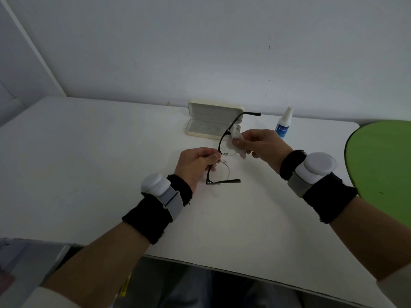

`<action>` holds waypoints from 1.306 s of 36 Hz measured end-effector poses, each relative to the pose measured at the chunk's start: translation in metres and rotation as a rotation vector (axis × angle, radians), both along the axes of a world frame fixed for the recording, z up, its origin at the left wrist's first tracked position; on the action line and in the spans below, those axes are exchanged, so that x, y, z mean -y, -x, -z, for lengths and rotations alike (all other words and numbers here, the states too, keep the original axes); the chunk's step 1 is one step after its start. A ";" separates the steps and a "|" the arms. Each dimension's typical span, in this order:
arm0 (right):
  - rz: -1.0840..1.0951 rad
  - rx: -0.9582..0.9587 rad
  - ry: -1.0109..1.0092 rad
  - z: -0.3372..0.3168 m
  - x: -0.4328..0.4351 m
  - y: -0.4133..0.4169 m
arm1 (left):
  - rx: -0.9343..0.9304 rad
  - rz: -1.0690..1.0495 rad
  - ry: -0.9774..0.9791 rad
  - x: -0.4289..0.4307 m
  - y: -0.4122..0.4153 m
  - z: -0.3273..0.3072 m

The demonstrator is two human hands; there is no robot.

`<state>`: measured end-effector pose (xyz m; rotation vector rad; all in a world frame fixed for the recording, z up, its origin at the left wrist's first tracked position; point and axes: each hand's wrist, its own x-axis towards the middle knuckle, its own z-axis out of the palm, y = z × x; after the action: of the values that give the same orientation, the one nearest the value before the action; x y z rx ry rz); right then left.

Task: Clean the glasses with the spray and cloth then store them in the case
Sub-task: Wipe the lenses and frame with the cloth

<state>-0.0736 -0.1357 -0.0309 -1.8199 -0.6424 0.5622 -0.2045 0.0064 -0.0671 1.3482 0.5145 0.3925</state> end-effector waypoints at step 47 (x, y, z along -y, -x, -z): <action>0.136 0.119 -0.022 0.003 -0.004 -0.005 | -0.039 -0.073 0.003 -0.006 0.005 -0.003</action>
<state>-0.0690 -0.1318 -0.0339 -1.8705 -0.5969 0.3570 -0.2092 0.0126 -0.0643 1.3393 0.5975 0.4263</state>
